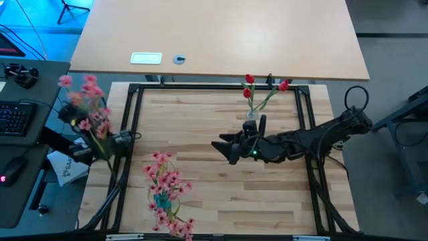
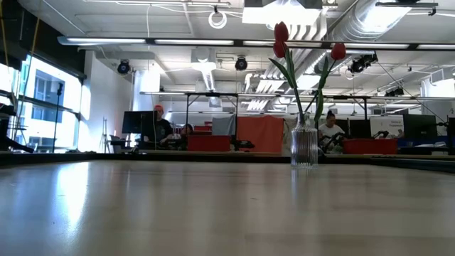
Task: Sort flowers into vase by color
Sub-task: Put the pink flower into the blue vase
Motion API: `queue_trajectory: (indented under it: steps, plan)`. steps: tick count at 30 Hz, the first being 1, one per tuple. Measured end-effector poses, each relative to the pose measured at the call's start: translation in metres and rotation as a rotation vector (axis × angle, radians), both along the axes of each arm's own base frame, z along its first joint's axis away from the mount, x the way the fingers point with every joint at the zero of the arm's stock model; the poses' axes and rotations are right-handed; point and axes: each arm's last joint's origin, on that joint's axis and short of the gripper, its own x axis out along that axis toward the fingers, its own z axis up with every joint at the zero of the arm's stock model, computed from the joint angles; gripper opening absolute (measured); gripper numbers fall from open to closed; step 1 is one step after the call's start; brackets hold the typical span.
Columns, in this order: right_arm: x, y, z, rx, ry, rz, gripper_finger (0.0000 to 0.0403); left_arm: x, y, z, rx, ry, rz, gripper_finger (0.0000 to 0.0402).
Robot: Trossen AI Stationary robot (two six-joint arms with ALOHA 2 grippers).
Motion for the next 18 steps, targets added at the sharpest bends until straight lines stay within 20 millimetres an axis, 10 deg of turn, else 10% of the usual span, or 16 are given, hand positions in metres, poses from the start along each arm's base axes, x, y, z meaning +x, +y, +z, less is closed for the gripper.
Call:
queue_trajectory:
  steps: [18]
  plan:
    - [0.006,0.007,-0.008,0.043,0.035,0.154,0.0348,0.018,-0.068,-0.051,0.1,0.297,0.135,0.0]
